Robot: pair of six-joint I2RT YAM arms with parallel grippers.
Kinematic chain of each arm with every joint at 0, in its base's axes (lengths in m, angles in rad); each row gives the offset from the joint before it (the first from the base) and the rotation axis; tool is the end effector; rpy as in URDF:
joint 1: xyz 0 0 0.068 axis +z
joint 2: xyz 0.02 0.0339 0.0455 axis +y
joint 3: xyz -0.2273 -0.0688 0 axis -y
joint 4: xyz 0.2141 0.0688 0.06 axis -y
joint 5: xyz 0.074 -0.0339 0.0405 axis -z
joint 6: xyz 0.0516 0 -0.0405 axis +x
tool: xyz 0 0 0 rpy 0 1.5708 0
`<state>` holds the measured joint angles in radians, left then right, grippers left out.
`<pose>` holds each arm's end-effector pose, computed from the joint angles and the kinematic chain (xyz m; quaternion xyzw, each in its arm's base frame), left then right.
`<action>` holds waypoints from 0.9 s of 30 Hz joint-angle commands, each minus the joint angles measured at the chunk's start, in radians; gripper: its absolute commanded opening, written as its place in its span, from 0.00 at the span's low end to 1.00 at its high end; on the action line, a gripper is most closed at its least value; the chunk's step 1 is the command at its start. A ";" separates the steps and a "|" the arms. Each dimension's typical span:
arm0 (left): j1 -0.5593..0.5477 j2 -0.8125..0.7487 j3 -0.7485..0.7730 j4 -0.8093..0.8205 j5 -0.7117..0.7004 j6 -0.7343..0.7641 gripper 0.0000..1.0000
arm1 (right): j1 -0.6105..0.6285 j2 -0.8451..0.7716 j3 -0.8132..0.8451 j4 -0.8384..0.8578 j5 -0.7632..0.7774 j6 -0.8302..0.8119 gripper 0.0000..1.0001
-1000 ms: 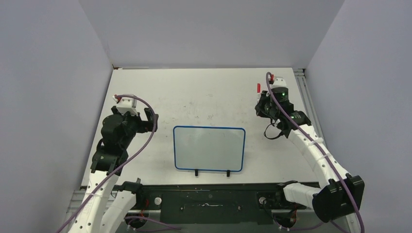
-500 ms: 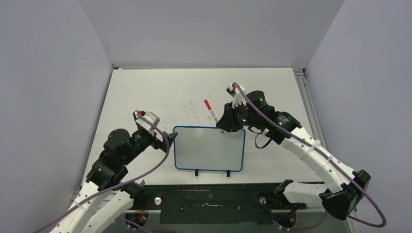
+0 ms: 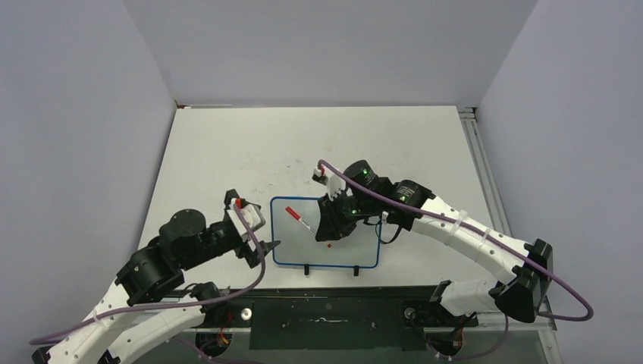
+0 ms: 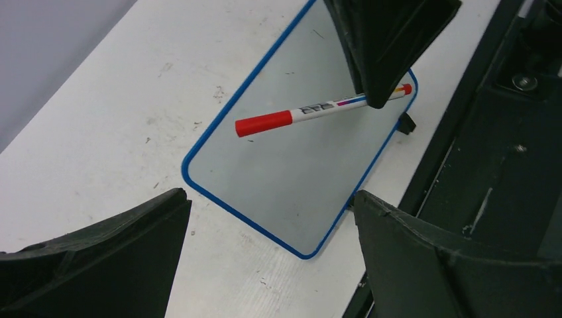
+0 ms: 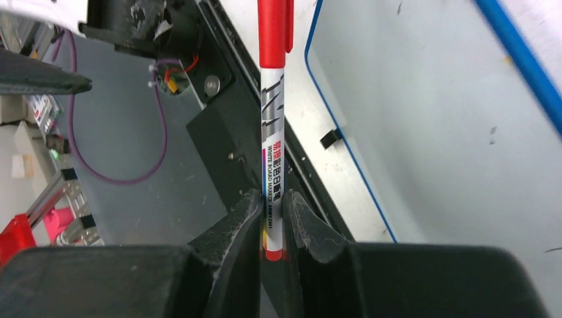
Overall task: Write a sentence on the whiteboard
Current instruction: Open the whiteboard marker at the center of the board.
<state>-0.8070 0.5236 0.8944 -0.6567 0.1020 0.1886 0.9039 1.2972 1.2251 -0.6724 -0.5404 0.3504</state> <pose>0.0800 -0.0912 0.3253 0.4086 0.6880 -0.2210 0.5576 0.1421 0.2234 0.2966 -0.3443 0.8198 0.4250 0.1698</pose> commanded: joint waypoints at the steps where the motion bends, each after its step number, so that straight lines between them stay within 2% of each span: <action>1: -0.097 0.045 0.074 -0.118 0.000 0.073 0.93 | 0.030 0.017 0.042 -0.054 -0.068 -0.014 0.05; 6: -0.205 0.091 0.085 -0.186 -0.025 0.097 0.93 | 0.052 0.038 0.016 -0.077 -0.132 -0.015 0.05; 17: -0.431 0.132 0.021 -0.165 -0.169 0.182 0.93 | 0.098 0.083 0.027 -0.160 -0.240 -0.034 0.05; 19: -0.452 0.150 0.017 -0.162 -0.166 0.183 0.89 | 0.104 0.089 0.025 -0.165 -0.251 -0.036 0.05; 24: -0.505 0.203 0.022 -0.166 -0.169 0.180 0.69 | 0.111 0.096 0.033 -0.174 -0.264 -0.044 0.05; 27: -0.525 0.224 0.022 -0.167 -0.173 0.178 0.65 | 0.114 0.098 0.040 -0.176 -0.279 -0.044 0.05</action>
<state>-1.3075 0.7322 0.9112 -0.8391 -0.0528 0.3561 1.0050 1.3941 1.2247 -0.8444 -0.7769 0.3233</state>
